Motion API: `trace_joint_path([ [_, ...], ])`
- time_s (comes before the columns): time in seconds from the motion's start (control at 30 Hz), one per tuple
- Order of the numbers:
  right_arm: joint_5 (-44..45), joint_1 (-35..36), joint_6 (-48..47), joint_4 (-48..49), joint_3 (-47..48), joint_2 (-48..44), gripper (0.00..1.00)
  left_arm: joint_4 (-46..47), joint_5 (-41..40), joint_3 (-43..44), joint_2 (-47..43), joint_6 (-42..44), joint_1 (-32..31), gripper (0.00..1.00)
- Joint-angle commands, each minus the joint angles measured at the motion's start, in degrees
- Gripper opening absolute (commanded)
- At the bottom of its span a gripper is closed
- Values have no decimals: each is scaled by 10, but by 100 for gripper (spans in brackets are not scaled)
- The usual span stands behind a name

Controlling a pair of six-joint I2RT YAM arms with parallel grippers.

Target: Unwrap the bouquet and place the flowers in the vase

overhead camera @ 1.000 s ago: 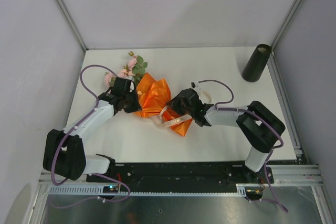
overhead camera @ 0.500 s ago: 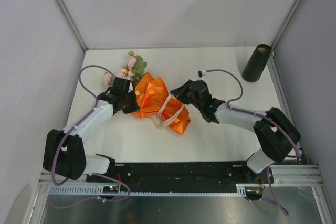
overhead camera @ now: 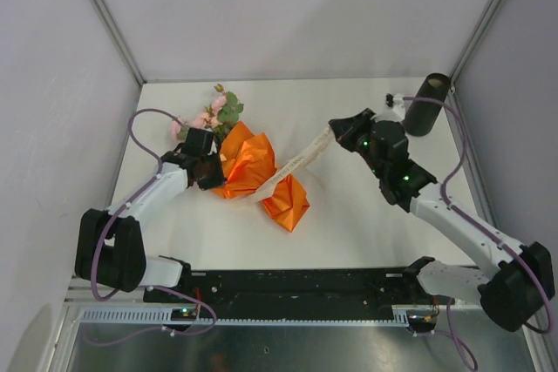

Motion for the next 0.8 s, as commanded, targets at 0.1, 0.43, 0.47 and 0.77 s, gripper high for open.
trace_joint_path([
  [0.1,44,-47,-81,-81,-10,-65,0,-9,-28,39,12,17,5,0],
  [0.43,81,-128,-144,-135,-21,-163,0,-24,-43,69,29,32,22,0],
  [0.47,88,-135,-153,-138,-18,-175,0,-24,-42,69,30,33,25,0],
  [0.77,148,-193,-259,-108,20,-220,0,-26,-30,70,29,38,39,0],
])
